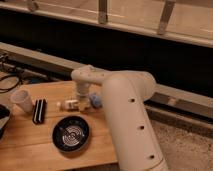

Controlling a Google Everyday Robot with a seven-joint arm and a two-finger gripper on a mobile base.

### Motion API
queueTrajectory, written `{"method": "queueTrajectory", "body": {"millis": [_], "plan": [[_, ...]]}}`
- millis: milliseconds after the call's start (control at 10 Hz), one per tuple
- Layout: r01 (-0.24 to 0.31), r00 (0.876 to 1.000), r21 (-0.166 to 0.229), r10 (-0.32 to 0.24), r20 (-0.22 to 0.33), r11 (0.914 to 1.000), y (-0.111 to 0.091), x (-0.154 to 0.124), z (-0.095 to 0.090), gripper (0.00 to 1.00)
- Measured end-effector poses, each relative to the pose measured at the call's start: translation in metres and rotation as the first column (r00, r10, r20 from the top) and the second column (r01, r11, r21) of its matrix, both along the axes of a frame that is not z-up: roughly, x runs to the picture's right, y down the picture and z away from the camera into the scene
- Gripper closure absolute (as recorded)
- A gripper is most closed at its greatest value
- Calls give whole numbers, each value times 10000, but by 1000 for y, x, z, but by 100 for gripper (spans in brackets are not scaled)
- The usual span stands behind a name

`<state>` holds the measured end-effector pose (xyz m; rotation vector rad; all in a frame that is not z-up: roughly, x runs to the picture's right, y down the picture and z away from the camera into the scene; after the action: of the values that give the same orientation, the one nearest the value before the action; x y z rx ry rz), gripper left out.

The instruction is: Place the bottle in the ceramic bowl

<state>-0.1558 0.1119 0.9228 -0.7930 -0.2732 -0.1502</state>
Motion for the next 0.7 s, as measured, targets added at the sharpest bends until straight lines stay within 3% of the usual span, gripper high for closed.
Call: {"method": "queueTrajectory", "body": {"millis": [200, 400, 500, 700], "plan": [[9, 10000, 39, -9, 15, 10000, 1, 1, -2, 79], [-91, 9996, 516, 77, 264, 9986, -7, -4, -15, 68], [-203, 9986, 1140, 145, 513, 9933, -20, -8, -35, 57], [-214, 9956, 1885, 38, 933, 9818, -33, -20, -65, 61]]}}
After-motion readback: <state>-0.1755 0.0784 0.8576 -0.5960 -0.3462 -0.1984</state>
